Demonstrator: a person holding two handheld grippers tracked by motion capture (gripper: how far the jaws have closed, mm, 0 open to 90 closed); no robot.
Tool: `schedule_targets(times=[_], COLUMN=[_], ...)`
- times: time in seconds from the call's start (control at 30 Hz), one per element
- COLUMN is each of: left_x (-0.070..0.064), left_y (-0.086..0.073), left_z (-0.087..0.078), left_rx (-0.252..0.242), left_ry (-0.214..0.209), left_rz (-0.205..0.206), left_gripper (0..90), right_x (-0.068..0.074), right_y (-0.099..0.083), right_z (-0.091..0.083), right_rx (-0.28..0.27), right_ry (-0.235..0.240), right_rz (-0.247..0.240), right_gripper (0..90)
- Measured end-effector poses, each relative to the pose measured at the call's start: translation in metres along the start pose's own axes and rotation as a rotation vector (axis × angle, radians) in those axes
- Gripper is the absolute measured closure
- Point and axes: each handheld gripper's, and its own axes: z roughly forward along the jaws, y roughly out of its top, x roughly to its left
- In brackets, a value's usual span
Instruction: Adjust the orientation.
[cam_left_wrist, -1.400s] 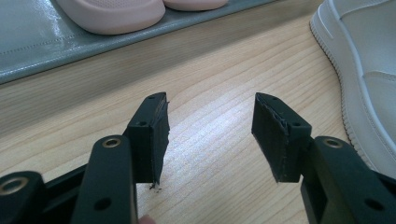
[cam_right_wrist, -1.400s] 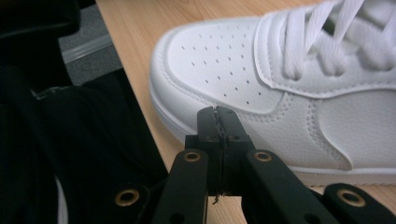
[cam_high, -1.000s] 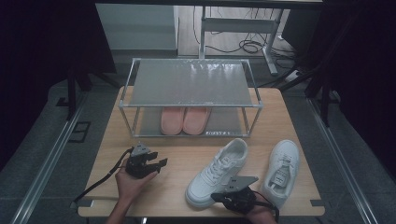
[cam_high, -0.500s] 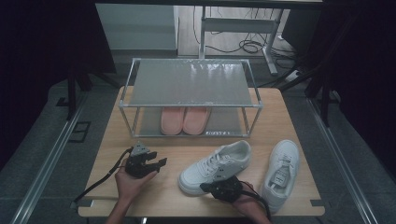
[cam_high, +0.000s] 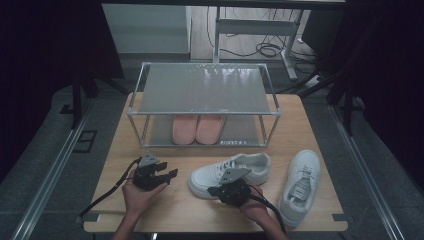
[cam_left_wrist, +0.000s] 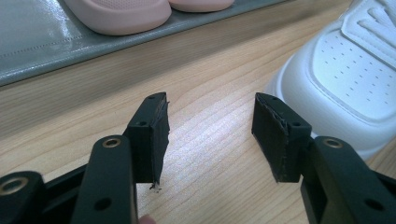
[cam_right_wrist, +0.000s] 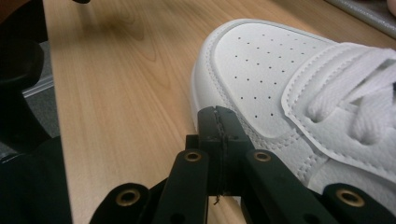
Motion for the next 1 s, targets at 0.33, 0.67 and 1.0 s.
schedule_targets(times=[0.33,0.67,1.0], left_x=[0.0,0.002,0.002], left_y=[0.0,0.0,0.001], left_z=[0.001,-0.001,-0.003], left_rx=[0.005,0.002,-0.003], left_ry=[0.002,0.004,0.005], left_rz=[0.0,0.001,-0.006], left_gripper=[46.4,46.4,46.4], right_x=[-0.004,0.0,-0.005], right_y=[0.005,0.008,0.014], right_z=[0.006,-0.015,-0.09], right_rx=[-0.008,-0.04,-0.12], right_ry=[-0.006,-0.062,-0.154], right_rz=[0.016,0.005,0.017], right_gripper=[90.0,89.9,89.9])
